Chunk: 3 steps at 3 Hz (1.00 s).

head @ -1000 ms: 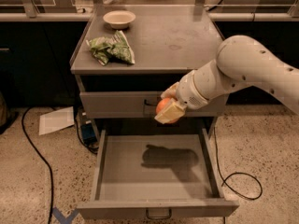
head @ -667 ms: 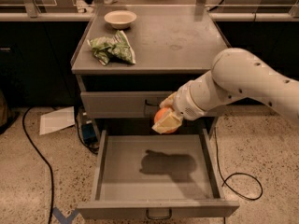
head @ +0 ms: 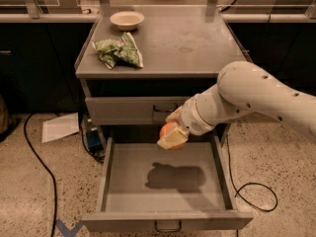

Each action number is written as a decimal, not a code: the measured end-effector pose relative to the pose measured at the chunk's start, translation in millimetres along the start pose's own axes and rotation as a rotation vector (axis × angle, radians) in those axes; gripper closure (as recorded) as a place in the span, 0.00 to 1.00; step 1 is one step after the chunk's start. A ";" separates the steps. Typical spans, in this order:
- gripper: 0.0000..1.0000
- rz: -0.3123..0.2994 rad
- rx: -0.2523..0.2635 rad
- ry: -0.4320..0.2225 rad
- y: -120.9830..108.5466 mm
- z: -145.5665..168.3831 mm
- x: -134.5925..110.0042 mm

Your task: Place orange into middle drawer

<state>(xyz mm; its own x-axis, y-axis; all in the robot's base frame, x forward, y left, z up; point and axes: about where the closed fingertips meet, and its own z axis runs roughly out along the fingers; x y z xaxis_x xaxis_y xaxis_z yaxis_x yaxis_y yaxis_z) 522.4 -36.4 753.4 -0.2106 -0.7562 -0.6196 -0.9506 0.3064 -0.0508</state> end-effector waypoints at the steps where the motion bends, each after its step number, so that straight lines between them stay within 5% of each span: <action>1: 1.00 -0.018 -0.035 -0.003 15.7 25.3 17.8; 3: 1.00 -0.009 -0.106 -0.008 57.9 97.1 79.1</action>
Offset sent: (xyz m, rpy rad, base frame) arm -0.0538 0.0198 -0.1349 0.0293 0.0659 0.1239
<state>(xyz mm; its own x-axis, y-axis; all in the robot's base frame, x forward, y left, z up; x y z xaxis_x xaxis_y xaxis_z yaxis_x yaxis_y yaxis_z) 472.9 -22.4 625.4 -0.2006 -0.7539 -0.6256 -0.9713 0.2366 0.0264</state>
